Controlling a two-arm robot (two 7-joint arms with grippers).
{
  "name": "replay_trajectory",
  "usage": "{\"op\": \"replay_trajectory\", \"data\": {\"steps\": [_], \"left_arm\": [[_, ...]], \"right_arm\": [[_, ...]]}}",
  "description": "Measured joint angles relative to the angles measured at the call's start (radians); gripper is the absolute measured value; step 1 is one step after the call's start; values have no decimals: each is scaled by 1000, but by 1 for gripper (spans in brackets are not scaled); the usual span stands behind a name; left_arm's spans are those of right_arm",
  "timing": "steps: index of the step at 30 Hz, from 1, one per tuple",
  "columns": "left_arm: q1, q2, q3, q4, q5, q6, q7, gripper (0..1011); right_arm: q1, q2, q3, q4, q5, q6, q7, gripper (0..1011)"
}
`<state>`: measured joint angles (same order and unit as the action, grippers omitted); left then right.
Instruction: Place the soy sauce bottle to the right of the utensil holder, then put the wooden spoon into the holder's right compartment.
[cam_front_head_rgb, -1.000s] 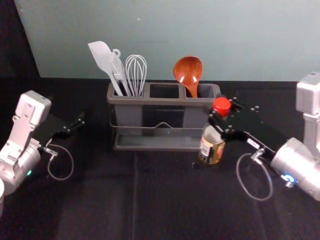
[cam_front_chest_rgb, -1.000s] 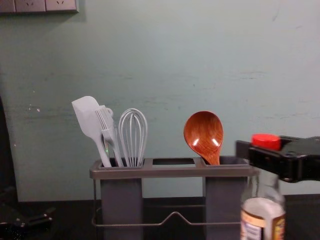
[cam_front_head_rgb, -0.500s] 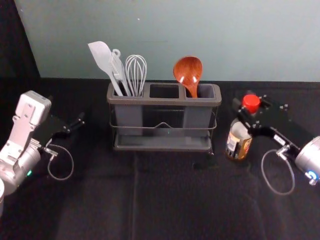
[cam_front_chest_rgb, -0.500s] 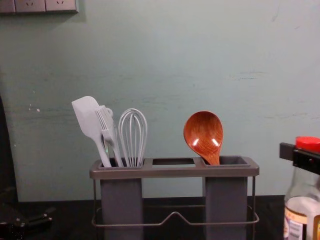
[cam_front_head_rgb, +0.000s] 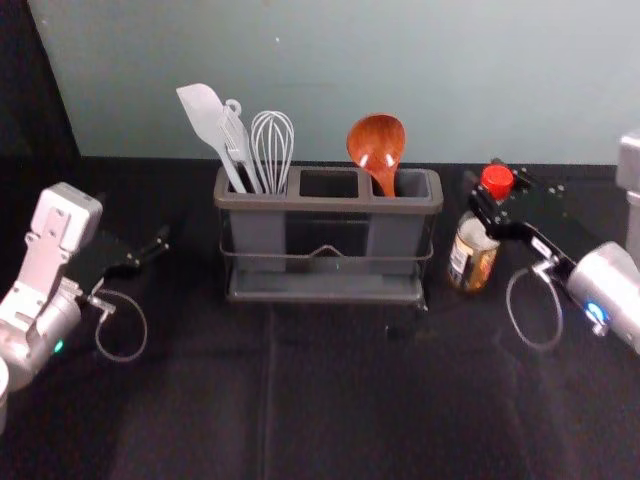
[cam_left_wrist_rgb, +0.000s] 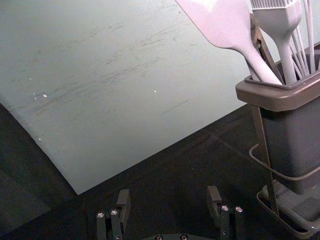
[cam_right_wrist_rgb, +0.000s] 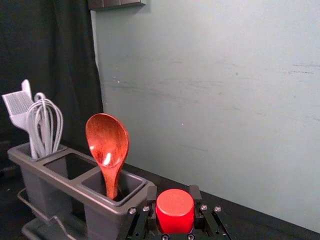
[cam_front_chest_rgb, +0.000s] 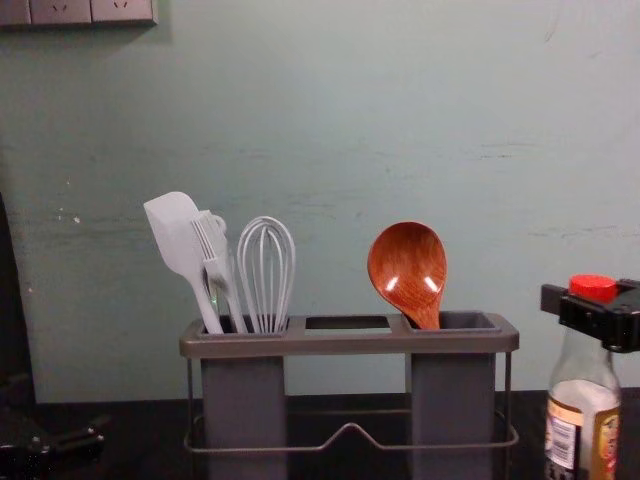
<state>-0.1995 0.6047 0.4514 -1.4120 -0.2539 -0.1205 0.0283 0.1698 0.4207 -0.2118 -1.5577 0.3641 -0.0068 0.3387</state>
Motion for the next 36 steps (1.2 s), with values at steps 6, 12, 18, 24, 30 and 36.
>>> {"op": "replay_trajectory", "data": {"steps": [6, 12, 18, 24, 30, 36], "left_arm": [[0, 0, 0, 0, 0, 0, 0, 1005], [0, 0, 0, 0, 0, 0, 0, 1005], [0, 0, 0, 0, 0, 0, 0, 1005], [0, 0, 0, 0, 0, 0, 0, 1005], [0, 0, 0, 0, 0, 0, 0, 1005], [0, 0, 0, 0, 0, 0, 0, 1005]], "right_arm": [[46, -37, -14, 68, -15, -18, -2, 390], [65, -59, -19, 108, -29, -35, -2, 390], [71, -74, -20, 132, -38, -62, 2, 390], [71, -81, -19, 140, -43, -73, 9, 390], [70, -85, -19, 146, -49, -76, 16, 390], [69, -88, -20, 150, -54, -76, 17, 390]]}}
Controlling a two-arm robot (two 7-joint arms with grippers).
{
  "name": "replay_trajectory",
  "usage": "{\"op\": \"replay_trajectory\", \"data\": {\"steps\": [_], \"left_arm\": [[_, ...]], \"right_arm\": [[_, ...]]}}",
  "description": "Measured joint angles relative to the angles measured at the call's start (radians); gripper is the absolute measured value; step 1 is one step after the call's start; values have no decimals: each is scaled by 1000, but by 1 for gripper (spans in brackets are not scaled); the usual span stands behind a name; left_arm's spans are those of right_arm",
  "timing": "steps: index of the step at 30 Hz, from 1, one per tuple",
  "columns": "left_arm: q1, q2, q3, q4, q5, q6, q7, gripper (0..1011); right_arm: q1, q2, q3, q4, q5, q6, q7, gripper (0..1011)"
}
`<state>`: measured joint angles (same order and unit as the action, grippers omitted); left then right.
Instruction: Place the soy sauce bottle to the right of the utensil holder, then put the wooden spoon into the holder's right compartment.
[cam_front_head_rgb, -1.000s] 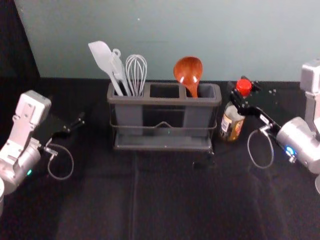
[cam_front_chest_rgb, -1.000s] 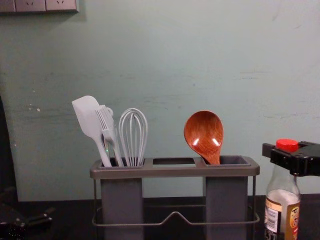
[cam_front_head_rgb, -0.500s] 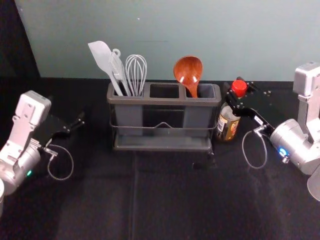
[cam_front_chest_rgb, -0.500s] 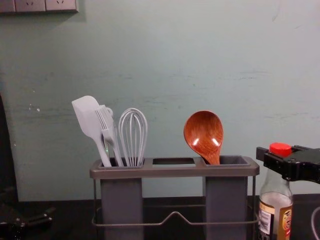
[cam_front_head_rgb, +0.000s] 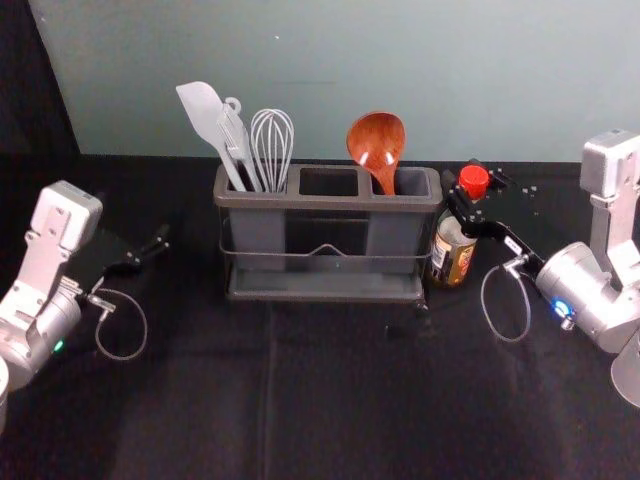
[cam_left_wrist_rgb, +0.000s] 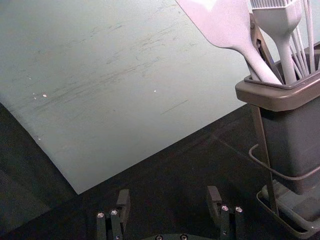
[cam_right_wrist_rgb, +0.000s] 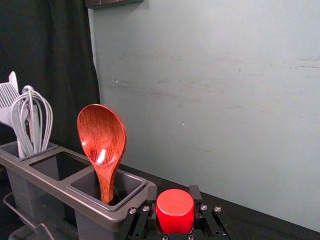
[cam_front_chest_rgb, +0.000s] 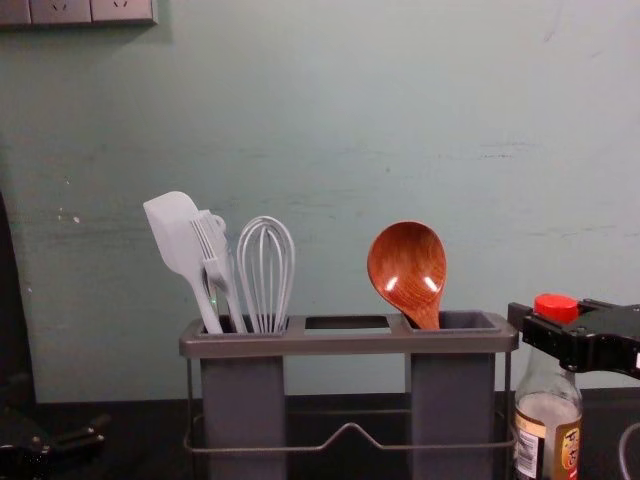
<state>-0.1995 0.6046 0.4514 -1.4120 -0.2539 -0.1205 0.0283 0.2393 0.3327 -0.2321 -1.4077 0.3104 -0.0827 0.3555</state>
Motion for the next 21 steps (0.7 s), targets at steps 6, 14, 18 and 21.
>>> {"op": "replay_trajectory", "data": {"steps": [6, 14, 18, 21], "left_arm": [[0, 0, 0, 0, 0, 0, 0, 1005], [0, 0, 0, 0, 0, 0, 0, 1005], [0, 0, 0, 0, 0, 0, 0, 1005], [0, 0, 0, 0, 0, 0, 0, 1005]], "right_arm": [[-4, -1, 0, 0, -4, 0, 0, 408], [-9, -4, 6, -12, -7, -1, -4, 622], [-19, -2, 17, -47, -7, -1, -10, 760], [-26, 1, 24, -71, -6, 0, -15, 850]]}}
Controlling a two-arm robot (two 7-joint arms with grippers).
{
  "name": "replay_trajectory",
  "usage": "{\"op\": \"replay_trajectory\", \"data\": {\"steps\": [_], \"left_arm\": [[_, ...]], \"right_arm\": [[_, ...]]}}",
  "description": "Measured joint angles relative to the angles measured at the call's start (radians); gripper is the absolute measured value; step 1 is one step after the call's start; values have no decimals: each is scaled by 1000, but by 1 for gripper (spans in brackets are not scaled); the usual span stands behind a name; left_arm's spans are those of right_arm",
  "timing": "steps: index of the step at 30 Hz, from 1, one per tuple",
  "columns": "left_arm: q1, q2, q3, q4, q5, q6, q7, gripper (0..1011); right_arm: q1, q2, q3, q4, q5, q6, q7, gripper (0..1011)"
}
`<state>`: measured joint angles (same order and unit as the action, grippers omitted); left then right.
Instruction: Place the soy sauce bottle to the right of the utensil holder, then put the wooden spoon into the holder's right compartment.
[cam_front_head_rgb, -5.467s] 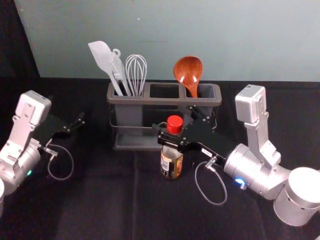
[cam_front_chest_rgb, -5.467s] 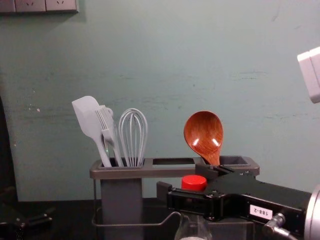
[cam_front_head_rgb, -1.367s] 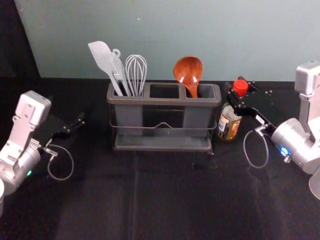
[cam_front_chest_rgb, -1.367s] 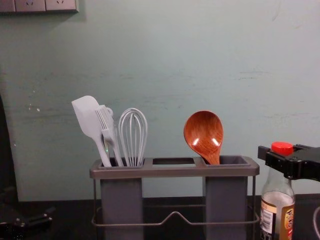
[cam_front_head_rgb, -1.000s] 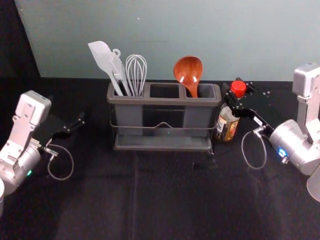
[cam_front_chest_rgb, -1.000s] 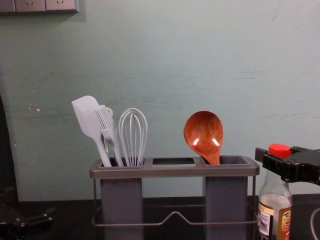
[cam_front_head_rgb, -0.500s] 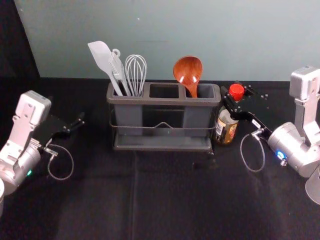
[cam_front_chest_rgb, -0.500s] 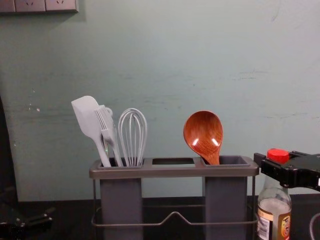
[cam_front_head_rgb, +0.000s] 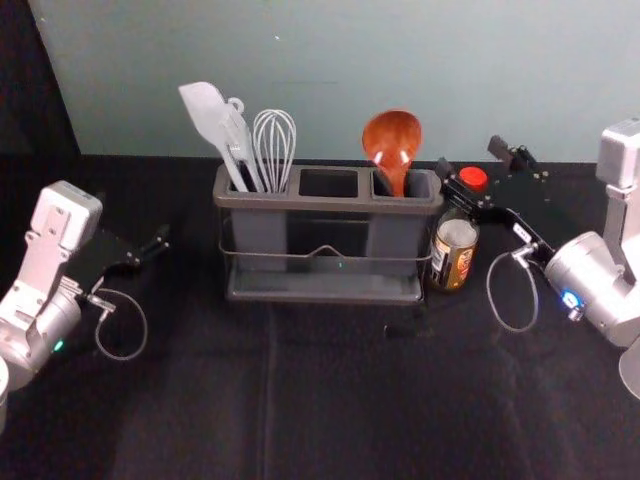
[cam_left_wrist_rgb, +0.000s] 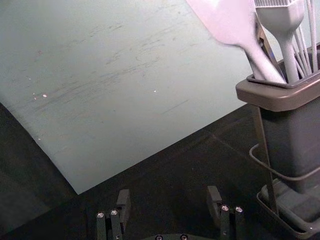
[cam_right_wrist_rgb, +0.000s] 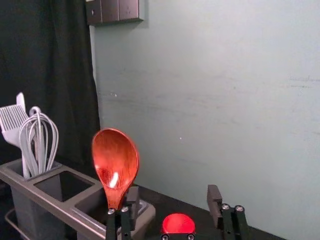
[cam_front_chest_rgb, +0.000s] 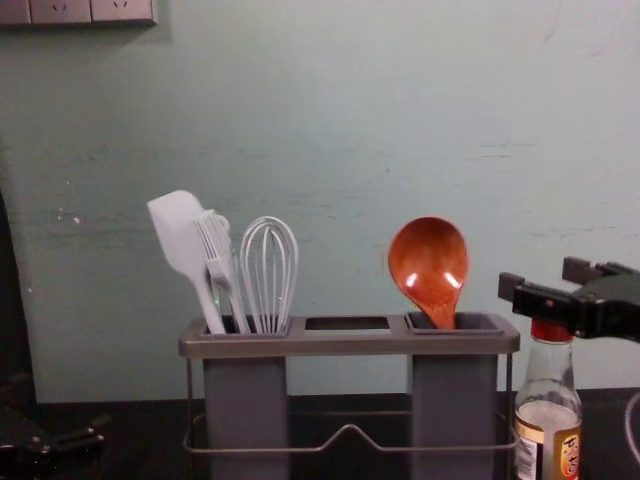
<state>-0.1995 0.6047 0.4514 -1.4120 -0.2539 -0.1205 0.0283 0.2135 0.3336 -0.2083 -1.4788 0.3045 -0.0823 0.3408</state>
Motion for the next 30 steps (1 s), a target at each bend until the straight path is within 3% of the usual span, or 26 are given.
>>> {"op": "replay_trajectory", "data": {"steps": [6, 23, 30], "left_arm": [[0, 0, 0, 0, 0, 0, 0, 1005], [0, 0, 0, 0, 0, 0, 0, 1005], [0, 0, 0, 0, 0, 0, 0, 1005]], "right_arm": [[-5, 2, 7, -17, 1, 4, -2, 1003], [-1, 1, 13, -16, 6, 6, -2, 1004], [-41, 8, 42, -67, 10, -3, -24, 1004]]}}
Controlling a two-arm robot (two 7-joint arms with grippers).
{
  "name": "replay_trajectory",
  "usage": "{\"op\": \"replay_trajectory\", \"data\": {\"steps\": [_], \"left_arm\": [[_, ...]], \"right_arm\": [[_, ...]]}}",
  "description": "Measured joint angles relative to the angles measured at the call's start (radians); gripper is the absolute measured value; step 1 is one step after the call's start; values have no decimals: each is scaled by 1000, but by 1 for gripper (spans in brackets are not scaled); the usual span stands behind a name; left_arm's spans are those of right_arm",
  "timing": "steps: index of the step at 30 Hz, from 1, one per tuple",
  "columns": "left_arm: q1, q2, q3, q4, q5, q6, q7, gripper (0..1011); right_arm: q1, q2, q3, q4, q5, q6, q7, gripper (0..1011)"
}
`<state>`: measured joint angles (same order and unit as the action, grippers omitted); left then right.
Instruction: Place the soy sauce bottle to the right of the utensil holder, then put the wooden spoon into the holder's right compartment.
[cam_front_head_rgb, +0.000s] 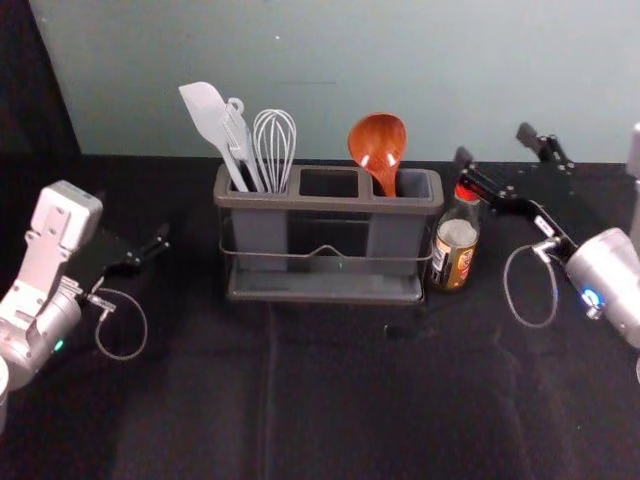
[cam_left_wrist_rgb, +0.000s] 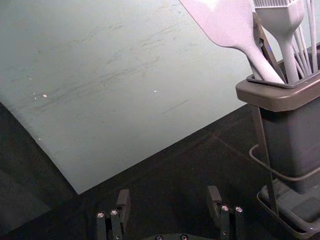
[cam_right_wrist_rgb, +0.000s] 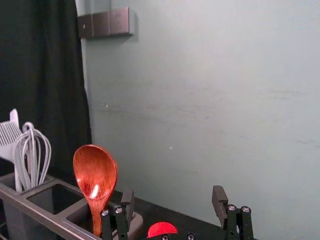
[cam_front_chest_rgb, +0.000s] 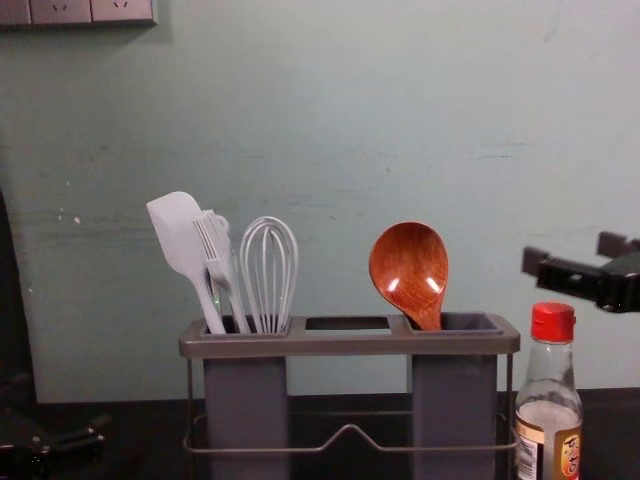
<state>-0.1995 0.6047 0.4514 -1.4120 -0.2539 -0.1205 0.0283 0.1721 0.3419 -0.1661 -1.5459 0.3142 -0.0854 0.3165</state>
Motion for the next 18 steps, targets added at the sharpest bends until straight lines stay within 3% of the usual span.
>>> {"op": "replay_trajectory", "data": {"steps": [6, 12, 15, 18], "left_arm": [[0, 0, 0, 0, 0, 0, 0, 1005], [0, 0, 0, 0, 0, 0, 0, 1005], [0, 0, 0, 0, 0, 0, 0, 1005], [0, 0, 0, 0, 0, 0, 0, 1005]], "right_arm": [[-82, 15, 43, -71, 15, -42, -6, 1004], [-154, 38, 70, -118, 19, -47, 0, 1004], [-175, 45, 72, -123, 3, -45, -3, 1004], [-197, 51, 70, -124, -42, -38, -26, 1004]]}}
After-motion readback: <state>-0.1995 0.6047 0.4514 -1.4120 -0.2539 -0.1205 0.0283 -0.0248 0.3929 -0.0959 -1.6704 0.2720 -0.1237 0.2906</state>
